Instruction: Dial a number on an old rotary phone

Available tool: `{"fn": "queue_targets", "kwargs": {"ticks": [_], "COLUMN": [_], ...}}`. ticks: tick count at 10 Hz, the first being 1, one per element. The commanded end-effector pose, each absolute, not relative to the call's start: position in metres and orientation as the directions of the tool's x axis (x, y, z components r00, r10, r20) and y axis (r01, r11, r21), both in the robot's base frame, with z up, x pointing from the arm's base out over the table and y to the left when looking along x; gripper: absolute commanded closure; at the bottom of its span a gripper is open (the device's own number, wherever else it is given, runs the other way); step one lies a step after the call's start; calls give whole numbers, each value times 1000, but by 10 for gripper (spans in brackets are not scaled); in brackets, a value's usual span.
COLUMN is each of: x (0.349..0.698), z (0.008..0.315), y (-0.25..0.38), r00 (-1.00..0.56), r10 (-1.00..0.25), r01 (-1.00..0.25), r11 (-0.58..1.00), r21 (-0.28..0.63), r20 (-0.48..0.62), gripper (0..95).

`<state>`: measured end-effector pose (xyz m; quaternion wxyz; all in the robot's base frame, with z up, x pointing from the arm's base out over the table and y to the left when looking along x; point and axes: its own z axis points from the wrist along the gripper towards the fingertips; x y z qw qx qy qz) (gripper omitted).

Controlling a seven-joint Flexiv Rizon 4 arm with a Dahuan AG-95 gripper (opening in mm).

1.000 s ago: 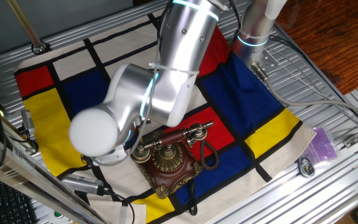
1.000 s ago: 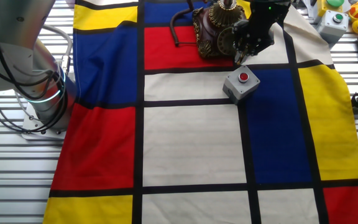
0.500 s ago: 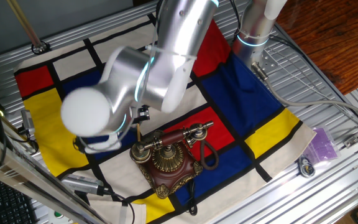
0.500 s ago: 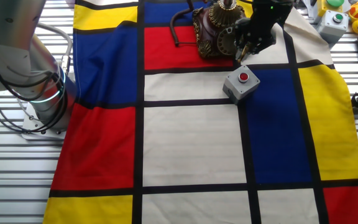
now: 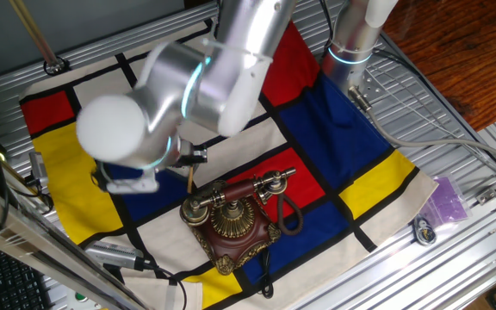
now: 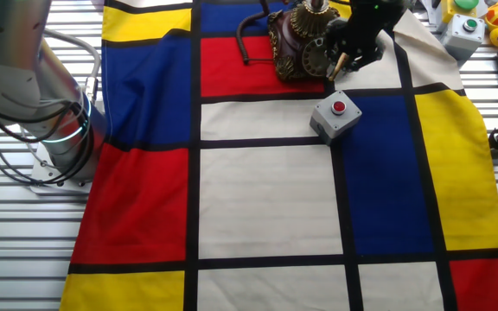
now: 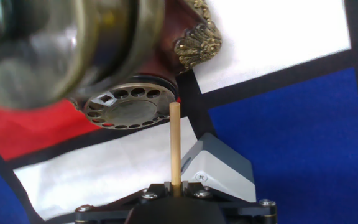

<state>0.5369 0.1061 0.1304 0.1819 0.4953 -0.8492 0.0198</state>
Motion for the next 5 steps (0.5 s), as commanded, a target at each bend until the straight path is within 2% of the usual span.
{"fn": "queue_targets", "kwargs": {"ticks": [1,4,5], "x": [534,533,530], "z": [133,135,135], "y": [97,91,87], "r00": [-510,-503,-551], "r10": [-801,-805,-779], "r01": [-816,-820,-790], "r11": [566,559,602], "r21": [120,121,115], "r20": [312,313,299], "gripper": [950,950,950]}}
